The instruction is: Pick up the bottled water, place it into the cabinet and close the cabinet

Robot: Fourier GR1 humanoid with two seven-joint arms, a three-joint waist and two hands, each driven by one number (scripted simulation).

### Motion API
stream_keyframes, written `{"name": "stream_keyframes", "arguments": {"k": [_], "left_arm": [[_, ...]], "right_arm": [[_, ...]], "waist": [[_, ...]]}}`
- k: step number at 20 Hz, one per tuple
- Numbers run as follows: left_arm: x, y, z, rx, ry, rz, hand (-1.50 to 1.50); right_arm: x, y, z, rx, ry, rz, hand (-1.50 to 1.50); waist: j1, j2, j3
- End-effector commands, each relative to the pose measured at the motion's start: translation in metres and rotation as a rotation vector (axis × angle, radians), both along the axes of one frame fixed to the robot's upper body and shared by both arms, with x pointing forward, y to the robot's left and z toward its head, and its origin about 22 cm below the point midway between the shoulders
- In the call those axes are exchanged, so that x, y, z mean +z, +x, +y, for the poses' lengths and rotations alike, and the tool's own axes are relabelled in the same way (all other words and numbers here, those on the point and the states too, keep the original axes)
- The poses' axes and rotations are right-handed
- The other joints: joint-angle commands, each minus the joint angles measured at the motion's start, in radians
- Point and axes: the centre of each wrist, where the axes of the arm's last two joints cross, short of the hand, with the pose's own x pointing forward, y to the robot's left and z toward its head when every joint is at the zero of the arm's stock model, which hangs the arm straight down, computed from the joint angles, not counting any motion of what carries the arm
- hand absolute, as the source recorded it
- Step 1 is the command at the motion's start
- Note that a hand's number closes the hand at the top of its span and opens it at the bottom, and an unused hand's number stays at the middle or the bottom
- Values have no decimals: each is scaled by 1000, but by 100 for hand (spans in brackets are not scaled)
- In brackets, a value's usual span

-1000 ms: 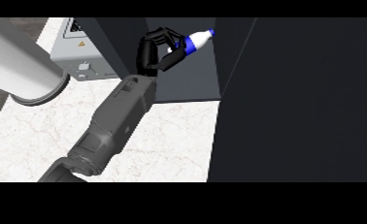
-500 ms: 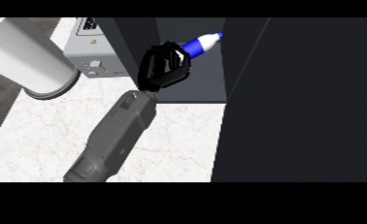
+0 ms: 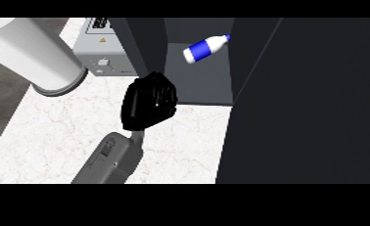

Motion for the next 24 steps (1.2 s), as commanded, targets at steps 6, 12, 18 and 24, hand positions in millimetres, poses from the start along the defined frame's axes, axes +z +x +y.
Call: {"name": "stream_keyframes", "arguments": {"k": [6,12,18,24], "left_arm": [[11,-102,31,-2,-65,9,150],[29,-146,65,49,-45,-12,150],[38,-184,95,80,-21,-39,150],[40,-216,107,128,-37,-29,150]], "right_arm": [[21,-12,5,246,-65,20,150],[36,-23,12,388,-75,16,150],[34,-16,34,379,-60,25,150],[49,4,64,358,-61,-33,150]], "waist": [[13,9,-1],[-1,10,-2],[-7,9,-4],[-6,10,-4]]}}
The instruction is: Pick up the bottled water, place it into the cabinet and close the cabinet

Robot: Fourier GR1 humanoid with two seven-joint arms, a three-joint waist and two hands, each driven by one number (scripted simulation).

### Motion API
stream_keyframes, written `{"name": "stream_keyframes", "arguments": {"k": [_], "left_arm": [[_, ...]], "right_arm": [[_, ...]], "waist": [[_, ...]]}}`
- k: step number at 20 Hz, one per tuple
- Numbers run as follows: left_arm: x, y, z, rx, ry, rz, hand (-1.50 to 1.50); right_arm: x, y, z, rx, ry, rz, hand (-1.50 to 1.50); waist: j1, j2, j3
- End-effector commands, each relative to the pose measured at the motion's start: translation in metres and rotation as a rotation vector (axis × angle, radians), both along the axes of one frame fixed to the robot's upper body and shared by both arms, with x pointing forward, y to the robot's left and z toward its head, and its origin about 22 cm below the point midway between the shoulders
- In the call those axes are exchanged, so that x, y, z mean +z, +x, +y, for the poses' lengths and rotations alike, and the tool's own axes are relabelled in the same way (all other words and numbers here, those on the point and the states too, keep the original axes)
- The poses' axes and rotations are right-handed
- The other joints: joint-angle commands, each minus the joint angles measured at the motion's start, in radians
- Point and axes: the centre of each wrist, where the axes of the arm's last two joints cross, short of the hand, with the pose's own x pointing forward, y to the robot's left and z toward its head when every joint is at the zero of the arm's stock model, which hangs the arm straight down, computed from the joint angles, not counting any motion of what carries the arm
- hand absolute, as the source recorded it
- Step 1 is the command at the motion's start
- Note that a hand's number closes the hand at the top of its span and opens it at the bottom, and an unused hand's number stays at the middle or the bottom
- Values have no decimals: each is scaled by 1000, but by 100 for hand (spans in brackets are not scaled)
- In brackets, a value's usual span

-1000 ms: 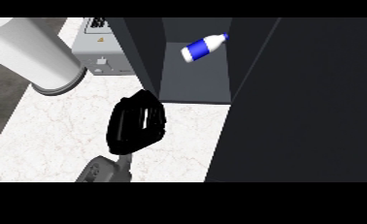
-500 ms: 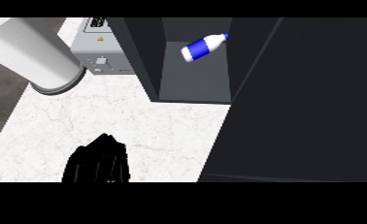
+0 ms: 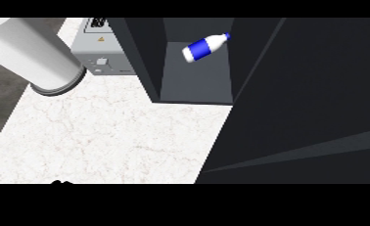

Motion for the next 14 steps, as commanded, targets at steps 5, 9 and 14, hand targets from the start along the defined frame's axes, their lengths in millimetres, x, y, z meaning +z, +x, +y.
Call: {"name": "stream_keyframes", "arguments": {"k": [5,9,14], "left_arm": [[9,-37,31,33,6,-13,150],[-1,-53,54,65,-1,-4,150],[7,-58,70,38,-3,-4,150]], "right_arm": [[41,20,53,25,102,23,150],[46,56,69,-19,114,26,150],[65,111,76,-63,106,27,150]], "waist": [[-6,4,1],[2,7,2],[4,11,2]]}}
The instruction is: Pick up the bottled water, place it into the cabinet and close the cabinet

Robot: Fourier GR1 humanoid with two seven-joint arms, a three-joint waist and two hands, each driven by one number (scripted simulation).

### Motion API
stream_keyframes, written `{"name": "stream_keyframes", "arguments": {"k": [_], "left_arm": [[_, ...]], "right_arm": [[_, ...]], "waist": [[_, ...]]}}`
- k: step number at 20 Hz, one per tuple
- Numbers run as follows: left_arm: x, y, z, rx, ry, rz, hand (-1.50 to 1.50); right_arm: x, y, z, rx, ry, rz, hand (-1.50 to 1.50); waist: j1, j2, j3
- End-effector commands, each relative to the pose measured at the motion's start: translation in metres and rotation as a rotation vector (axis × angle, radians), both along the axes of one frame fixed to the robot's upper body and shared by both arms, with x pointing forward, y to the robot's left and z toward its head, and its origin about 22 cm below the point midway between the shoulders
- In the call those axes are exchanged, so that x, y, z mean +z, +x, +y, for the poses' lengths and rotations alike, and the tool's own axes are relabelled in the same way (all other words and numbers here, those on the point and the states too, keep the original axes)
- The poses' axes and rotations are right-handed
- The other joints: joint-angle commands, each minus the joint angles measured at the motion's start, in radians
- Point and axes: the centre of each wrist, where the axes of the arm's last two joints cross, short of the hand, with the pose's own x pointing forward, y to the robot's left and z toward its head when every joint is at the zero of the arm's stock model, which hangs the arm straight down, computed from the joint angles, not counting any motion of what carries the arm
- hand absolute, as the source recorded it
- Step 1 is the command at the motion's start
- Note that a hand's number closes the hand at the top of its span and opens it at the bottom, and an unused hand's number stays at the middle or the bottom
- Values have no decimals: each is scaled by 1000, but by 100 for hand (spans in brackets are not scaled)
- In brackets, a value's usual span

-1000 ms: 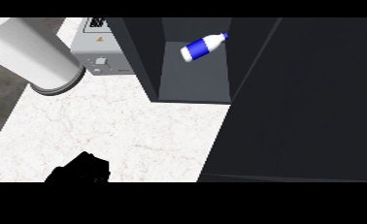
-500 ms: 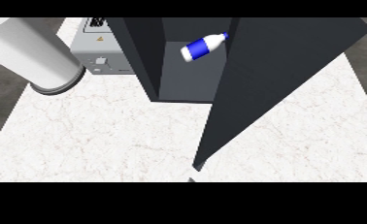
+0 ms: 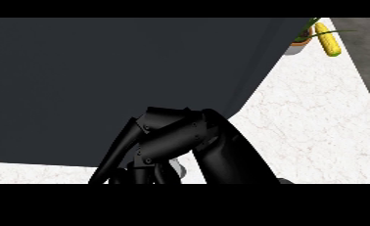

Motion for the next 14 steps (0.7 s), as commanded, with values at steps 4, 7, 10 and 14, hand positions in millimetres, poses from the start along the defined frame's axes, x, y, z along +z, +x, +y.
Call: {"name": "stream_keyframes", "arguments": {"k": [4,7,10,14], "left_arm": [[2,-20,28,0,3,-2,150],[6,-17,38,16,2,-4,150],[7,-13,45,2,3,-12,150],[12,-23,39,-1,-8,4,150]], "right_arm": [[-2,69,6,-37,-21,23,150],[3,94,2,-36,-27,36,150],[-2,117,9,-45,-57,74,150],[-17,154,10,-77,-83,95,150]], "waist": [[0,2,1],[-6,2,1],[-8,3,1],[2,5,1]]}}
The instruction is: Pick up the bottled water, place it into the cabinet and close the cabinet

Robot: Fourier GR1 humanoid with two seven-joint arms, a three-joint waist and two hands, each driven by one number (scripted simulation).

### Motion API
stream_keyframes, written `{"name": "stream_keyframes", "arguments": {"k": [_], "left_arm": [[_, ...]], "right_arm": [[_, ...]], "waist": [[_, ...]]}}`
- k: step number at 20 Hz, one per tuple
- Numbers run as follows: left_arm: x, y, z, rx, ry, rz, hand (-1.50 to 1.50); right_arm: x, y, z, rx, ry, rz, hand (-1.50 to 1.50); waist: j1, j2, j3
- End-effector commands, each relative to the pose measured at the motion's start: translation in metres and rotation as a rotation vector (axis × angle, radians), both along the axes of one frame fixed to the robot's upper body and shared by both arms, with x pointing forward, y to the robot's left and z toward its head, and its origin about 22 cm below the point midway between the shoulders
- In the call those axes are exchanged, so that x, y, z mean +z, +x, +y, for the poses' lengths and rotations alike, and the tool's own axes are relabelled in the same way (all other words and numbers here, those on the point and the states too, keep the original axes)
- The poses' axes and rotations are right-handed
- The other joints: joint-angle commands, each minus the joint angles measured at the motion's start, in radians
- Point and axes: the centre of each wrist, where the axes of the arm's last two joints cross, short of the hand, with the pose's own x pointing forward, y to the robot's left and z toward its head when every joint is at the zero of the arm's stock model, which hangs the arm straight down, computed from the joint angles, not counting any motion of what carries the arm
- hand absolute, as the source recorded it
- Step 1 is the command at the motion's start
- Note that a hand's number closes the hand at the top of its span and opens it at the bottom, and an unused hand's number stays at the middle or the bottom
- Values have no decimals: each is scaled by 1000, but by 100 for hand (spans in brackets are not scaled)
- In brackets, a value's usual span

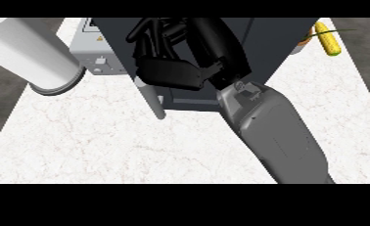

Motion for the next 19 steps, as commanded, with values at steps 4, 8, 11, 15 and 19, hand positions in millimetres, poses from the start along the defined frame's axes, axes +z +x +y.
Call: {"name": "stream_keyframes", "arguments": {"k": [4,8,11,15,19], "left_arm": [[4,-4,12,-7,15,-8,150],[7,-3,7,-12,0,-8,150],[11,9,11,-20,-3,-20,150],[6,8,7,-42,-5,-25,150],[12,7,13,-48,6,-20,150]], "right_arm": [[-31,54,-3,-28,-38,56,150],[-37,64,-3,-92,-46,66,150],[-34,74,-7,-96,-69,46,150],[-62,79,-23,-111,-72,77,150],[-51,83,-17,-136,-75,79,150]], "waist": [[7,6,0],[11,8,0],[11,16,-1],[17,19,-1],[24,14,-1]]}}
